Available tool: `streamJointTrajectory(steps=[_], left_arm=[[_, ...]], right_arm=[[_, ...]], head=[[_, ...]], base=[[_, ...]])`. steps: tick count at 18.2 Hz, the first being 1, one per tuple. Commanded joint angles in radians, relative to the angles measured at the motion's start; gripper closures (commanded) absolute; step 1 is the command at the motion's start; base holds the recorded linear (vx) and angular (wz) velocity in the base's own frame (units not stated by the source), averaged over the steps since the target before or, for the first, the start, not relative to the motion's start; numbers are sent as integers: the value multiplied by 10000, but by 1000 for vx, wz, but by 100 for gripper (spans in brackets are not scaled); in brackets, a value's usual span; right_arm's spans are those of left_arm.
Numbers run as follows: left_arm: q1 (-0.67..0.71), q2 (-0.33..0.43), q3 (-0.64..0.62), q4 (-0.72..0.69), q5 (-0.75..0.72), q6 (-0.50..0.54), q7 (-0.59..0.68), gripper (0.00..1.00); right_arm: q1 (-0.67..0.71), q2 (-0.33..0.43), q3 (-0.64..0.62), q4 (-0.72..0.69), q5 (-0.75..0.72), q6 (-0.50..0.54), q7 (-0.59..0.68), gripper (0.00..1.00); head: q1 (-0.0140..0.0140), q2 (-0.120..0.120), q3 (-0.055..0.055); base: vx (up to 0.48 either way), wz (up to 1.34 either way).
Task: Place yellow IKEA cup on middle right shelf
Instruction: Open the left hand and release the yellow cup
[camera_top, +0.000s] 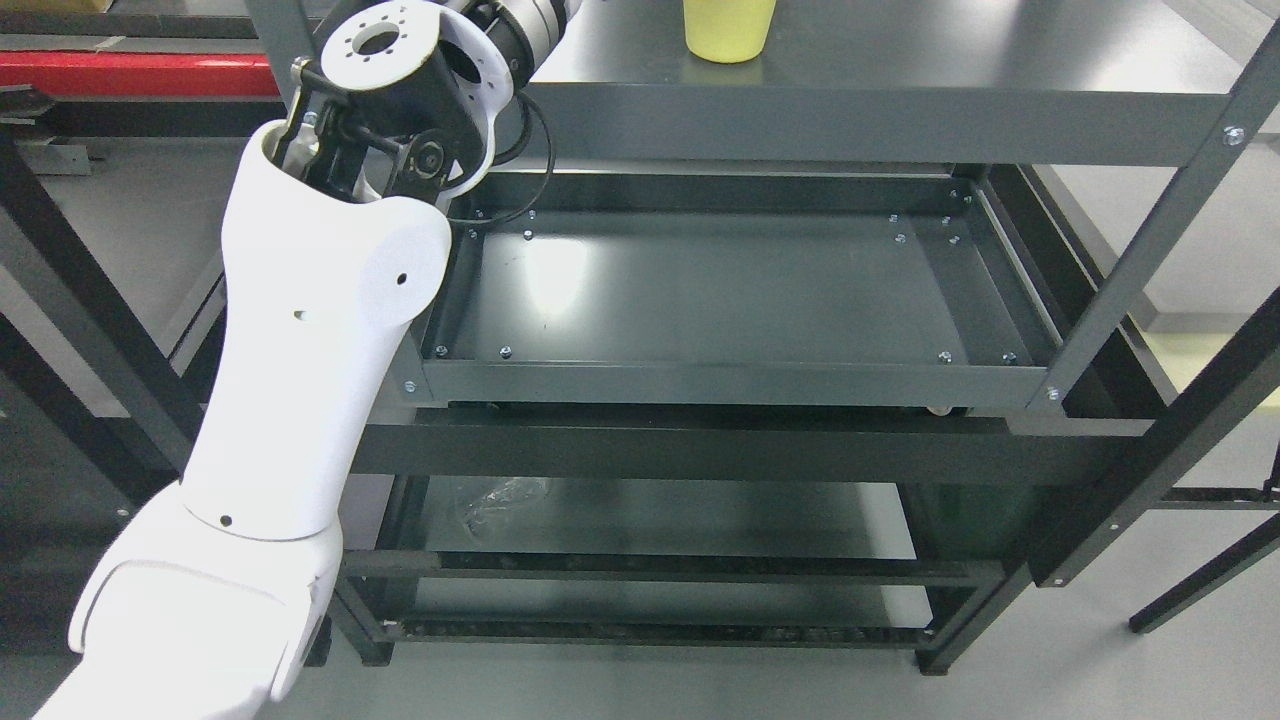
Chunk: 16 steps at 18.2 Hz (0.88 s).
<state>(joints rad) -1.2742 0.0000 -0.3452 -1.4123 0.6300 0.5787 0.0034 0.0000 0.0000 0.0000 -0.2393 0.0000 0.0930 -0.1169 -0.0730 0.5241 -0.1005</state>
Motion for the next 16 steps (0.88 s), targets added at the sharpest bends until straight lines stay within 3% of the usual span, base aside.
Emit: streamJointTrajectory(steps=[1, 4, 8, 10, 13, 16], left_arm=[[163, 174, 860, -772, 204, 425, -2862, 5], [255, 174, 936, -879, 174, 410, -4815, 7], [316, 174, 906, -1138, 189, 410, -5783, 7], [576, 174, 799, -1247, 220, 486, -6931, 7], [1218, 174, 4, -1247, 204, 929, -8848, 6], [2444, 174, -1114, -1247, 204, 1070, -9635, 6]], right_arm=[[138, -175, 169, 0, -245, 6, 3, 1], [138, -175, 169, 0, -245, 6, 3, 1], [138, -175, 169, 0, -245, 6, 3, 0], [138, -175, 169, 0, -245, 6, 3, 1], [138, -175, 169, 0, -245, 6, 3, 1], [138, -175, 169, 0, -245, 6, 3, 0]], head=[[0, 0, 0], [0, 0, 0], [0, 0, 0], [0, 0, 0], [0, 0, 0], [0, 0, 0]], base=[[0, 0], [0, 0], [0, 0], [0, 0], [0, 0], [0, 0]])
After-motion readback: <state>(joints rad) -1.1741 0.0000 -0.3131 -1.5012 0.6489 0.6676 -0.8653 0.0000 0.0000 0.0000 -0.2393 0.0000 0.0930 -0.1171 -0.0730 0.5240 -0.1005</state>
